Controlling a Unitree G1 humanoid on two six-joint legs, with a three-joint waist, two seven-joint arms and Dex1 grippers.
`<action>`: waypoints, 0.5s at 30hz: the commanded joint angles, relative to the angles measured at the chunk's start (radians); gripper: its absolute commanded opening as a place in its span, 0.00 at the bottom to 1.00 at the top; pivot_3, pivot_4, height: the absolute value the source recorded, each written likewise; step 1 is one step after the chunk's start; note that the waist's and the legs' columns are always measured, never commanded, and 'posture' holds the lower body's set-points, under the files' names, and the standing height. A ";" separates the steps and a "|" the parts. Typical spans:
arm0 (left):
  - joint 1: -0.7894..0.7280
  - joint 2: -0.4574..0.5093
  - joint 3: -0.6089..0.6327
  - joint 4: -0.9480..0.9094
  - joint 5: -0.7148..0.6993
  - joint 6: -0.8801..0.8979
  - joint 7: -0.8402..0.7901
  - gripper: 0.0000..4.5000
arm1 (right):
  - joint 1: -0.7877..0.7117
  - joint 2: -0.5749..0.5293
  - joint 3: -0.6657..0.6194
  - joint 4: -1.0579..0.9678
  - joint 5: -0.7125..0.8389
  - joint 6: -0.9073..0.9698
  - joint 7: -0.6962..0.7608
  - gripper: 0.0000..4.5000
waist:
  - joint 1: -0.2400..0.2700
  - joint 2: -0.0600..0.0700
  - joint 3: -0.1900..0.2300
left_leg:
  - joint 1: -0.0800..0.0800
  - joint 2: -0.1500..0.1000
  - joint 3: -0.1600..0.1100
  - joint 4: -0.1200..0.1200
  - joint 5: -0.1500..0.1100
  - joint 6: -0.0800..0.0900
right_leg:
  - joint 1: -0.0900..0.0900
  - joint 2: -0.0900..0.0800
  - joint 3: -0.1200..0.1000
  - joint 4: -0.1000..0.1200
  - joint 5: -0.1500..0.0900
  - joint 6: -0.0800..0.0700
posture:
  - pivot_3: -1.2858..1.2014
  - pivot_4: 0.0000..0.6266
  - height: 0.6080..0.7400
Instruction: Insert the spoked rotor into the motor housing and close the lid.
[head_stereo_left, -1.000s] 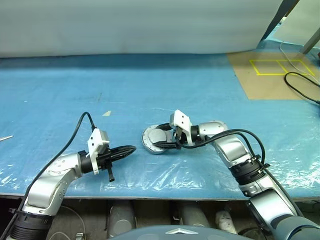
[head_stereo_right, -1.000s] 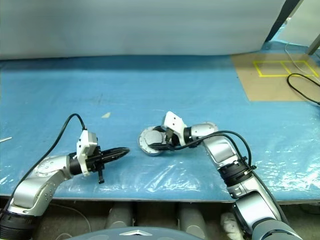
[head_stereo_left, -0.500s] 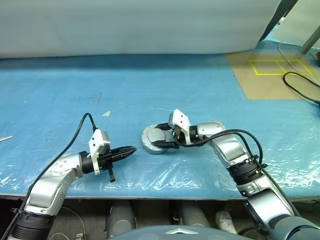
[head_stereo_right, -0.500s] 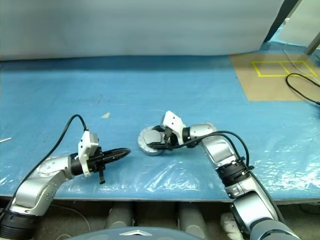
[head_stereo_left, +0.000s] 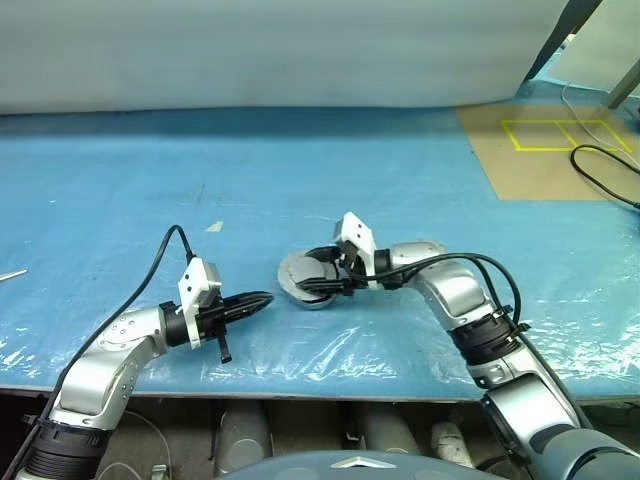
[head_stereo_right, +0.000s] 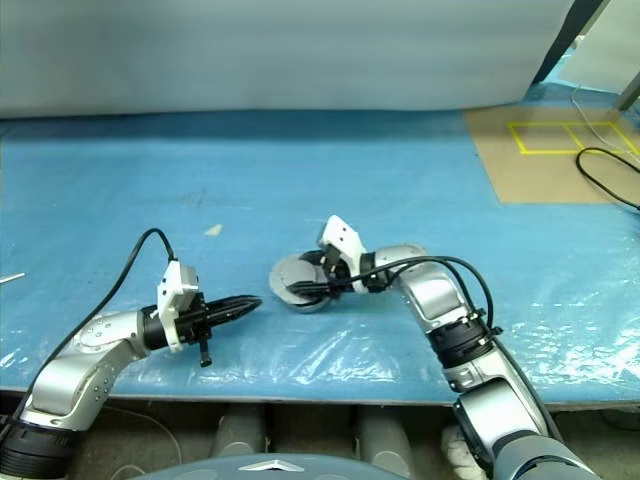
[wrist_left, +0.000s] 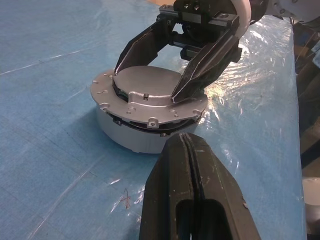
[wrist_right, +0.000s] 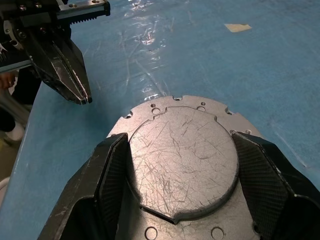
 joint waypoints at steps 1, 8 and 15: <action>-0.002 0.000 0.002 -0.039 -0.012 0.001 0.006 0.00 | -0.007 -0.012 -0.023 -0.031 0.033 0.018 0.016 0.65 | 0.000 0.000 0.000 | 0.000 0.000 0.000 0.000 0.000 0.000 | 0.000 0.000 0.000 0.000 0.000 0.000 | 0.52 0.24 1.00; -0.015 -0.001 -0.010 -0.037 -0.012 0.004 0.007 0.00 | -0.008 -0.027 -0.012 -0.061 0.046 0.028 0.036 0.65 | 0.000 0.000 0.000 | 0.000 0.000 0.000 0.000 0.000 0.000 | 0.000 0.000 0.000 0.000 0.000 0.000 | 0.52 0.24 1.00; -0.013 0.002 -0.012 -0.034 -0.014 0.003 0.003 0.00 | 0.012 -0.047 0.030 -0.056 0.011 -0.013 0.044 0.65 | 0.000 0.000 0.000 | 0.000 0.000 0.000 0.000 0.000 0.000 | 0.000 0.000 0.000 0.000 0.000 0.000 | 0.52 0.24 1.00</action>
